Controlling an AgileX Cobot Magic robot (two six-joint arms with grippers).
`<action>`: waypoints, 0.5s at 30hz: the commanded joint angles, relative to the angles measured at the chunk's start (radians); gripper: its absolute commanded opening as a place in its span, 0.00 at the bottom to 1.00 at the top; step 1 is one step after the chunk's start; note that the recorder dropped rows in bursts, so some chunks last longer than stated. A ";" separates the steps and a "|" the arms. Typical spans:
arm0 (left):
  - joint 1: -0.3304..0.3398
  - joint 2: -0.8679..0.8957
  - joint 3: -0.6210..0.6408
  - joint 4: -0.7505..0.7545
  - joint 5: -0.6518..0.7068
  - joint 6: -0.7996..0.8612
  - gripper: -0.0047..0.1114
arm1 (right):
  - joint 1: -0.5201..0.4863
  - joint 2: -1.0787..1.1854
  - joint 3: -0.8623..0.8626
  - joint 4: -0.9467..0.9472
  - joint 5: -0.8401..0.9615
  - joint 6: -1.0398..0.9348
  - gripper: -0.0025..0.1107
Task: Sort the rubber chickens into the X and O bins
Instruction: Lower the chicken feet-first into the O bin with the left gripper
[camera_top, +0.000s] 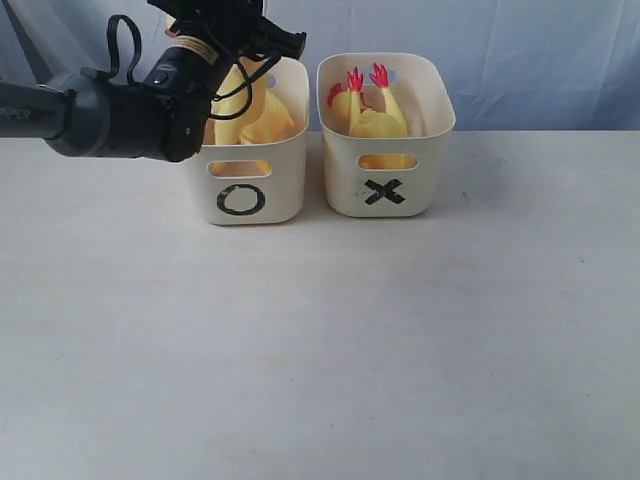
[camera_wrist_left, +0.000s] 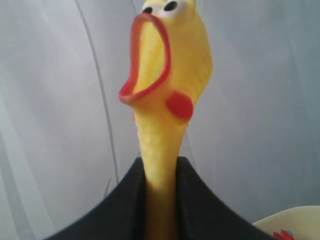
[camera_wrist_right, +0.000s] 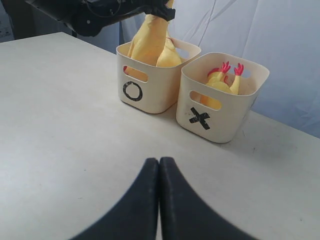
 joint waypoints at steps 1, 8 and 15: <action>0.009 0.008 -0.040 0.006 0.094 -0.012 0.08 | 0.003 -0.004 -0.004 0.006 -0.003 -0.001 0.02; 0.009 0.037 -0.075 0.006 0.138 -0.012 0.27 | 0.003 -0.004 -0.004 0.006 -0.003 -0.001 0.02; 0.009 0.067 -0.084 0.006 0.152 -0.012 0.46 | 0.003 -0.004 -0.004 0.006 -0.003 -0.001 0.02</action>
